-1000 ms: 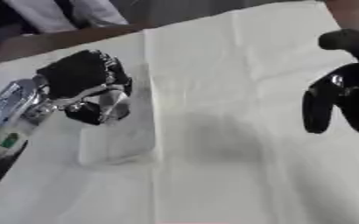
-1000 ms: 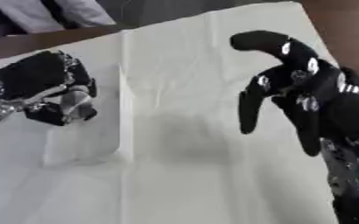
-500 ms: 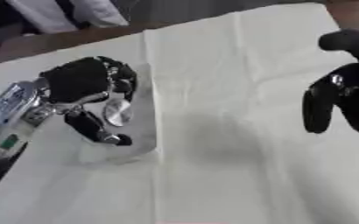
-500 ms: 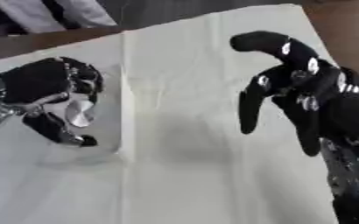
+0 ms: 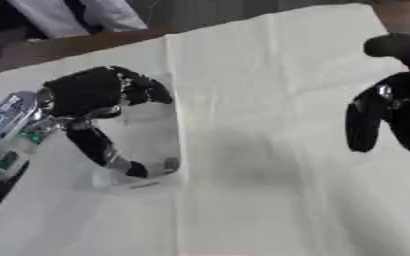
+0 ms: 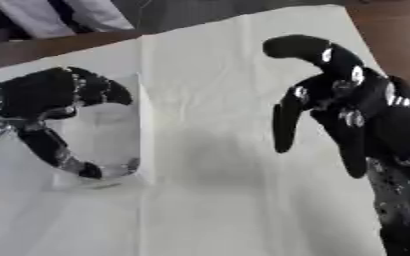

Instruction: Pick up objects on the table and place them in the box.

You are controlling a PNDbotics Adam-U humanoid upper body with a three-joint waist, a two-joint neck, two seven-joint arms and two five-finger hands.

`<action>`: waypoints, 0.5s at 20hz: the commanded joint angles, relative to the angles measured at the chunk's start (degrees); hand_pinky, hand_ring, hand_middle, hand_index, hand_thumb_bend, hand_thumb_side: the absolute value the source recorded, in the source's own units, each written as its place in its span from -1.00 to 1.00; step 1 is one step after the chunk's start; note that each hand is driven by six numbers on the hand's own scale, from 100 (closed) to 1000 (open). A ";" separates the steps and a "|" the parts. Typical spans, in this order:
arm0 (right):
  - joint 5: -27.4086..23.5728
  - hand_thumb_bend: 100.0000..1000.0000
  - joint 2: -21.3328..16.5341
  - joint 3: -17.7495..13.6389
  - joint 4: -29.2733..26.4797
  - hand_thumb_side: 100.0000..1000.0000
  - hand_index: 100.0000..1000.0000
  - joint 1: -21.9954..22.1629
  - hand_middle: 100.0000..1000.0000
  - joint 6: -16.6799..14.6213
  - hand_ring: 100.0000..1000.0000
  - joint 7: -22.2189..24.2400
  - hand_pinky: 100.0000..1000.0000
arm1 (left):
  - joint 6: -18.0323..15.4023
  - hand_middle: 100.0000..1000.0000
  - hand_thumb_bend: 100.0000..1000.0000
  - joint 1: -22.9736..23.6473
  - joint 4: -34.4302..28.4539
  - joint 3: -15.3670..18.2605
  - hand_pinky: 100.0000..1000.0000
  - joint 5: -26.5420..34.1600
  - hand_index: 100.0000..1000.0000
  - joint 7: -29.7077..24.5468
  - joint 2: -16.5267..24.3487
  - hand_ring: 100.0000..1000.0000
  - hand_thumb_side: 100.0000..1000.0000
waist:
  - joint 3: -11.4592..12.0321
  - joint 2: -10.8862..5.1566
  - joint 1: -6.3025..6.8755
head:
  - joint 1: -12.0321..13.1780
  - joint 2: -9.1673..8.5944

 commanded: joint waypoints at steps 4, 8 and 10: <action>-0.01 -1.00 -0.29 -0.67 -0.32 0.76 -0.70 0.07 0.88 -2.04 -0.14 1.99 -0.35 | 3.35 0.36 0.35 0.12 -4.00 6.27 -0.09 1.97 0.62 7.04 0.09 0.25 0.52 | 0.75 -1.28 -0.19 | -0.31 -0.18; 0.03 -1.00 -0.19 -0.79 -0.30 0.76 -0.69 0.33 0.88 -2.00 -0.14 1.91 -0.35 | 4.85 0.34 -0.45 1.48 -6.40 8.23 -0.22 7.35 0.57 11.82 -1.88 0.24 0.38 | 1.37 -1.39 -0.31 | -0.45 -0.18; 0.03 -1.00 -0.15 -0.83 -0.32 0.76 -0.69 0.38 0.88 -1.97 -0.14 1.88 -0.35 | 3.80 0.36 -0.74 2.59 -6.95 8.17 -0.24 13.68 0.58 13.25 -2.87 0.27 0.50 | 1.69 -1.41 -0.39 | -0.49 -0.18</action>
